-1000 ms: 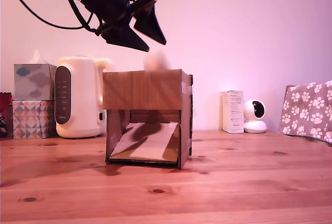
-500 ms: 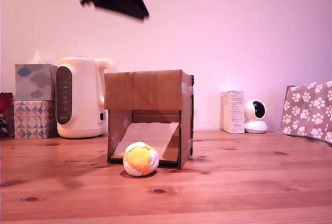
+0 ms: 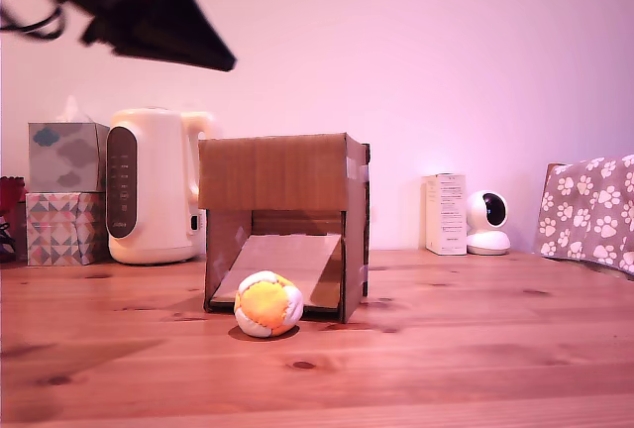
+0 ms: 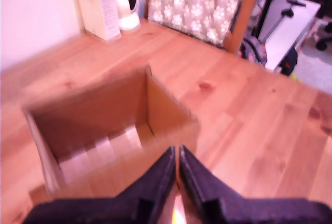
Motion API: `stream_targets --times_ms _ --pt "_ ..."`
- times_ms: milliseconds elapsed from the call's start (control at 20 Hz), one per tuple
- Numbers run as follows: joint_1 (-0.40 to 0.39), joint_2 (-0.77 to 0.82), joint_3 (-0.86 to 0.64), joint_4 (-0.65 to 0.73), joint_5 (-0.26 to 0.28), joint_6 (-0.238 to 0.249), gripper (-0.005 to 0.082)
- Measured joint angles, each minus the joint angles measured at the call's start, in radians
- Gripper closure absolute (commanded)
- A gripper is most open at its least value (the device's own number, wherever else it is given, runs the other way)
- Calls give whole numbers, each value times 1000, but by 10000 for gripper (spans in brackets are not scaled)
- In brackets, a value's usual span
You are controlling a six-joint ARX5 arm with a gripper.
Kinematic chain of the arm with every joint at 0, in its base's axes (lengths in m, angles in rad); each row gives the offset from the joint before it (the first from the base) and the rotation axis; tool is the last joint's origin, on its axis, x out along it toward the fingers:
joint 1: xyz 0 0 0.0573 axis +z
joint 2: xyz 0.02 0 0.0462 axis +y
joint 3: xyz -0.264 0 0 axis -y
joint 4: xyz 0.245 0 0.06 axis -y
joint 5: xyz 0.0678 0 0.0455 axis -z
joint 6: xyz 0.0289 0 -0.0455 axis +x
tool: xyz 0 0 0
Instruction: Drop the footbag into the cardboard dice tower
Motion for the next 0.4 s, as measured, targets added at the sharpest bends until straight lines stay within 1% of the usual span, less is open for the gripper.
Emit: stream_targets --times_ms 100,200,250,400 --pt "1 -69 -97 103 -1 -13 790" --pt "12 -124 -194 209 -17 -37 790" --pt "21 -145 -244 246 -23 -58 790" --pt "59 -194 -364 293 -38 -100 790"
